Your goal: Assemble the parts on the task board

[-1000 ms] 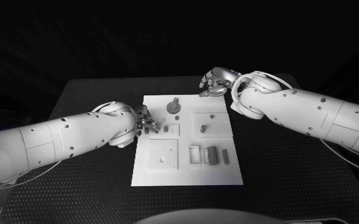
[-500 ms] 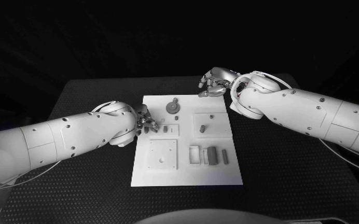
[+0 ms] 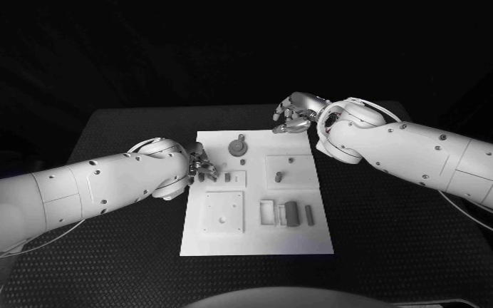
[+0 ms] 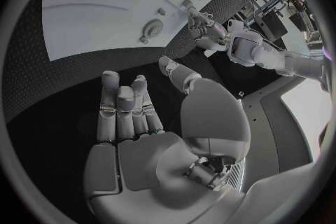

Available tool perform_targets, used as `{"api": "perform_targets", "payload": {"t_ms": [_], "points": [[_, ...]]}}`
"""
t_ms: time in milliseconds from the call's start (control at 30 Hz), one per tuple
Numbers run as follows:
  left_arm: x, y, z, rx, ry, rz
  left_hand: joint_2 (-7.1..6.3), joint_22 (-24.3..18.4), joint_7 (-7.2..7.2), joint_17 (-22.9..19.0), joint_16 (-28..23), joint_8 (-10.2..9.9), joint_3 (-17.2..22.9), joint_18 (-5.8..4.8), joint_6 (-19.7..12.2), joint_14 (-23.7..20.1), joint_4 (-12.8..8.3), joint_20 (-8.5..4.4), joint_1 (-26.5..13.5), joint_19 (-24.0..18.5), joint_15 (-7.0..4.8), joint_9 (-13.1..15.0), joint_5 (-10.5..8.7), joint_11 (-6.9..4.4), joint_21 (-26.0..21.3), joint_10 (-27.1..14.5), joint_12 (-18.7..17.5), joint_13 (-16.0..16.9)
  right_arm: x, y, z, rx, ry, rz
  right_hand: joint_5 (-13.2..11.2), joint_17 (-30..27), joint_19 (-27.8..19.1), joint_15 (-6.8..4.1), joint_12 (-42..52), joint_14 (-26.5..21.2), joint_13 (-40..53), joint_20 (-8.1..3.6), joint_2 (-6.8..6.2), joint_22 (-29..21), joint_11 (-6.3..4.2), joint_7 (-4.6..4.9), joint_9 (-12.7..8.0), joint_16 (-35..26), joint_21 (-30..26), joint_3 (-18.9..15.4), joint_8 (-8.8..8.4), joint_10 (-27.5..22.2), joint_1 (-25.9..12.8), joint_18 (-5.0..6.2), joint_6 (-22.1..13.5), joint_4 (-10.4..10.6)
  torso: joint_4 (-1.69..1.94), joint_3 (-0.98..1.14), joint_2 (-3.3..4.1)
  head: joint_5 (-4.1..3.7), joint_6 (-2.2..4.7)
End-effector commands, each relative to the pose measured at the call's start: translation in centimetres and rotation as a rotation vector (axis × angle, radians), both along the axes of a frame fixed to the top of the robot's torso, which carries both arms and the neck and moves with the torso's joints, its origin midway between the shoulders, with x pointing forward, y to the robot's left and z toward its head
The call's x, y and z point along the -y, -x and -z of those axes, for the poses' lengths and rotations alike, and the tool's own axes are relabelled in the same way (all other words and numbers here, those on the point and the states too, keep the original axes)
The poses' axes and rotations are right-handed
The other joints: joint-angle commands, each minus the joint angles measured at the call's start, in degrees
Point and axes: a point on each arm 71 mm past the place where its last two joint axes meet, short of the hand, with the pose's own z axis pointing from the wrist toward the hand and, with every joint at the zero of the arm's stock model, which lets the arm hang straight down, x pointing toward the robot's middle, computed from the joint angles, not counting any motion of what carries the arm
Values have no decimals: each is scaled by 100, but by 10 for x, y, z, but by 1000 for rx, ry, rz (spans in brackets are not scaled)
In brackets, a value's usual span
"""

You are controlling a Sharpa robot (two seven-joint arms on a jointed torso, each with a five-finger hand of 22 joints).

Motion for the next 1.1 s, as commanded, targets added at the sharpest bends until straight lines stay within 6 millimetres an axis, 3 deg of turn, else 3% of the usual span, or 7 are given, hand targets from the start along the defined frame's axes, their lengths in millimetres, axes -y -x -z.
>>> {"api": "perform_targets", "payload": {"t_ms": [33,1100], "points": [[2,-1,-1,11,-5,13,69,134,26,5,35,399,108,-73,125,132,-63,-99,20,82,-184,702,26,-89,38,95,21,5,-1,0,0,-6,5,-9,-18,-5,1,16,36,-24,-9,-18,48,93,-12,40,-9,26,-22,15,30,-38,-21,72,-17,34,-1,-1,2,-2,4],[6,3,-1,10,-26,51,44,135,24,5,54,435,109,-75,105,129,-86,-102,16,80,-186,726,54,-91,59,87,51,3,-1,1,0,-7,4,-12,-18,-8,0,16,40,-25,-14,-19,46,93,-11,41,-16,27,-23,14,36,-41,-16,72,-21,36,0,-2,0,-14,-37]]}}
